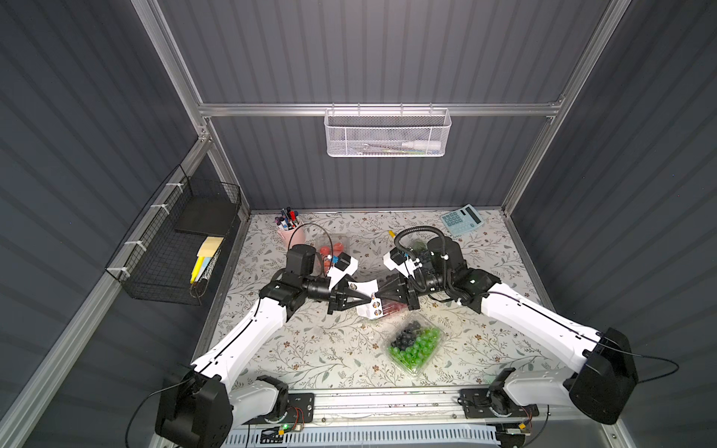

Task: Label fruit boxes
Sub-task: Adjust the label sticker.

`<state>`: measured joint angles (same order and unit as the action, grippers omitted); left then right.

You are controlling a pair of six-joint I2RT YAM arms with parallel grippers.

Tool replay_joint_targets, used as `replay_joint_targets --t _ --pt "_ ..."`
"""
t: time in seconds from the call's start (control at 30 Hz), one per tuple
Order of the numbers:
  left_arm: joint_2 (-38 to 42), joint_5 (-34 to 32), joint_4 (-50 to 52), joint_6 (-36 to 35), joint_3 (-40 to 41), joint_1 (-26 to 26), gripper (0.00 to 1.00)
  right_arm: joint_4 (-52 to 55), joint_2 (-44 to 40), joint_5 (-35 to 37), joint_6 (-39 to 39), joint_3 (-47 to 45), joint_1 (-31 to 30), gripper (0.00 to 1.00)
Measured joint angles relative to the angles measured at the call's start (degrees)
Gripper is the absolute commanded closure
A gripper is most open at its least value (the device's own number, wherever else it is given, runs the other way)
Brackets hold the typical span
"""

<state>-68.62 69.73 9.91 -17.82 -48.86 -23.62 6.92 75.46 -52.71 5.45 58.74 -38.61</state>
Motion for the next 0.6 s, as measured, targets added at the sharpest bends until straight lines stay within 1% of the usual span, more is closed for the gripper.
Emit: replay_joint_targets --t 0.1,0.13,0.2,0.27,0.3,0.43,0.53,0.6 --pt "-0.2 0.39 1.03 -0.61 -0.07 0.0 0.88 0.02 0.0 -0.02 0.02 0.0 0.07 1.0" --pt "-0.17 0.46 1.22 -0.7 -0.09 0.0 0.89 0.02 0.0 -0.04 0.02 0.0 0.13 1.0" --pt "-0.17 0.61 1.53 -0.9 -0.17 0.0 0.87 0.04 -0.04 -0.22 0.13 0.0 0.22 1.0" --pt "-0.17 0.66 1.7 -1.01 -0.24 0.0 0.78 0.07 -0.13 -0.59 0.26 0.0 0.37 1.0" --pt "-0.17 0.7 1.75 -1.01 -0.28 0.0 0.76 0.09 -0.17 -0.83 0.42 0.0 0.44 1.0" --pt "-0.17 0.81 1.92 -1.27 -0.31 0.0 0.76 0.48 -0.63 -1.42 1.03 0.0 0.72 1.0" --pt "-0.17 0.81 1.92 -1.29 -0.37 0.0 0.79 0.68 -0.9 -1.81 1.33 0.0 0.87 1.0" --pt "-0.17 0.79 1.95 -1.27 -0.5 0.0 0.79 0.92 -0.92 -2.03 1.49 0.0 0.87 1.0"
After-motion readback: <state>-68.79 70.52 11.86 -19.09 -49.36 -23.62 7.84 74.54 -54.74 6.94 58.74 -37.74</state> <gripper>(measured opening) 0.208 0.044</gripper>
